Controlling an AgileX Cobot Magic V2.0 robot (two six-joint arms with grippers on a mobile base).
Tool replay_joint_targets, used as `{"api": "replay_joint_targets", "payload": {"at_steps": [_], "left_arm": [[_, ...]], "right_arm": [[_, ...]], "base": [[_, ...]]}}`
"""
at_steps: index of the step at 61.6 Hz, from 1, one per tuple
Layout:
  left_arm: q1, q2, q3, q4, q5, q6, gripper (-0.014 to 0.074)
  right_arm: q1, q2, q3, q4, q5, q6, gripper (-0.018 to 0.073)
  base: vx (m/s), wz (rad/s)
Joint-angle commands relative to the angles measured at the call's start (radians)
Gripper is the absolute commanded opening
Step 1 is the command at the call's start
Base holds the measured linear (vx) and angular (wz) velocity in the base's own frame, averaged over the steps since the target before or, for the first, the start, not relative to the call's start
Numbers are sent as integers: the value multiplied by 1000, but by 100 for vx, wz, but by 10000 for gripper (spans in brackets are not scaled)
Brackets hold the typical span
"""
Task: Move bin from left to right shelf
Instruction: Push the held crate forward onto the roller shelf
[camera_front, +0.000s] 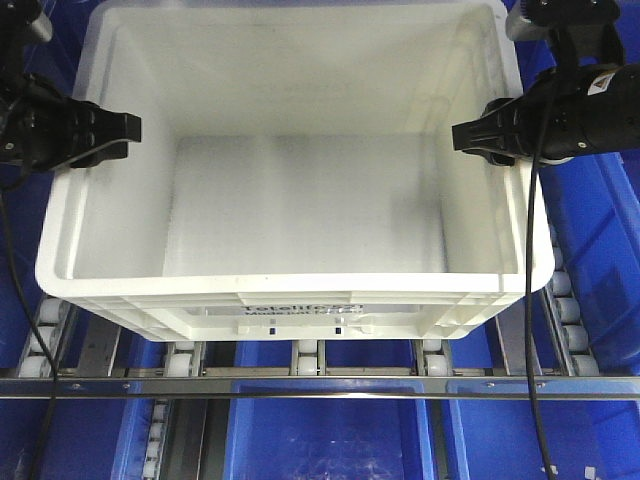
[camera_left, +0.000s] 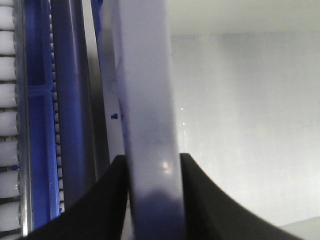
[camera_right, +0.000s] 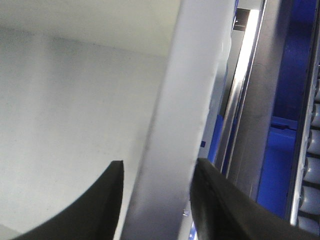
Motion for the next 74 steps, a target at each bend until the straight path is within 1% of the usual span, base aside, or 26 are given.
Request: {"api": "replay_joint_targets", "payload": {"at_steps": [1, 10, 25, 59, 68, 74], "left_arm": [[-5, -23, -34, -14, -115, 41, -8], [-5, 6, -34, -14, -136, 41, -8], [-5, 40, -34, -7, -137, 42, -8], [-5, 46, -34, -6, -181, 42, -3], [-5, 46, -34, -6, -200, 42, 25], [-5, 46, -34, -6, -209, 42, 65]], "right_arm": [[-7, -22, -43, -8, -130, -9, -4], [-7, 1, -43, -8, -132, -21, -4], [-7, 37, -43, -8, -139, -22, -4], [-7, 58, -43, -10, -138, -21, -2], [-7, 58, -43, -10, -137, -22, 15], [-7, 58, -43, -11, -134, -22, 59]], "base": [[0, 0], [0, 0], [0, 0], [0, 0], [0, 0], [0, 0]]}}
